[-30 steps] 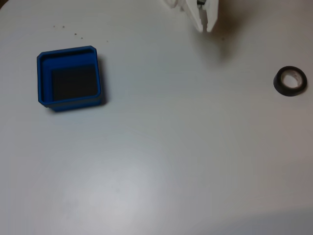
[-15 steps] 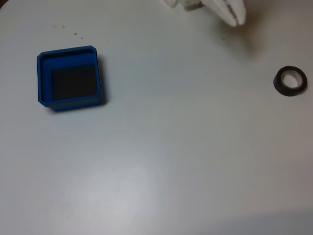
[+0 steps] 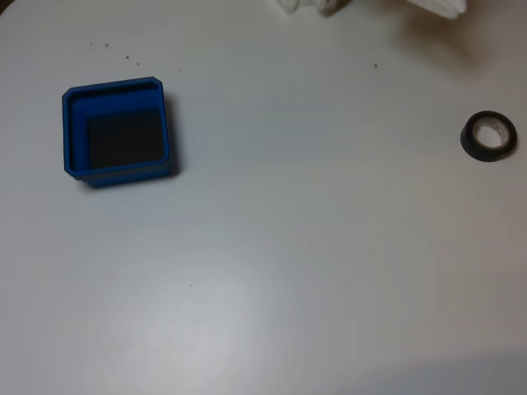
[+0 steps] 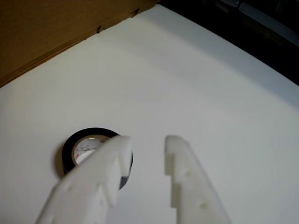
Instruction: Pick the black tape roll and drop it in the blue box
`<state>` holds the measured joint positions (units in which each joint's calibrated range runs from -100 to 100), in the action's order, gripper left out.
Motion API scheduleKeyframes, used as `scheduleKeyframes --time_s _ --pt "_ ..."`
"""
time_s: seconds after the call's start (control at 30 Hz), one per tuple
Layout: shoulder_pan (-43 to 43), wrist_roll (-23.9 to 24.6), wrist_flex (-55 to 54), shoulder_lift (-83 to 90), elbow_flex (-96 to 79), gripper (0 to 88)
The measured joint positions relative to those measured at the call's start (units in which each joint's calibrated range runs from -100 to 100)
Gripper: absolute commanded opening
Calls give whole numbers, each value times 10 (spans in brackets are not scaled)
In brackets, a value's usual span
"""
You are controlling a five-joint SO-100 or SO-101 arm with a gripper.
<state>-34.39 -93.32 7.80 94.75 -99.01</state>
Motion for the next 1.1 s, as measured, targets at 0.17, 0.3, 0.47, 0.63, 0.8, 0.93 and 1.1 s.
scheduleKeyframes --time_s 0.17,0.3,0.47,0.63,0.8,0.93,1.1 --pt "0 0 0 -10 0 7" --pt "0 0 0 -80 4 7" --pt "0 0 0 -167 22 7" --pt "0 0 0 -276 106 7" --pt "0 0 2 -421 222 7" --pt "0 0 44 -523 295 7" --pt "0 0 173 -610 412 7"
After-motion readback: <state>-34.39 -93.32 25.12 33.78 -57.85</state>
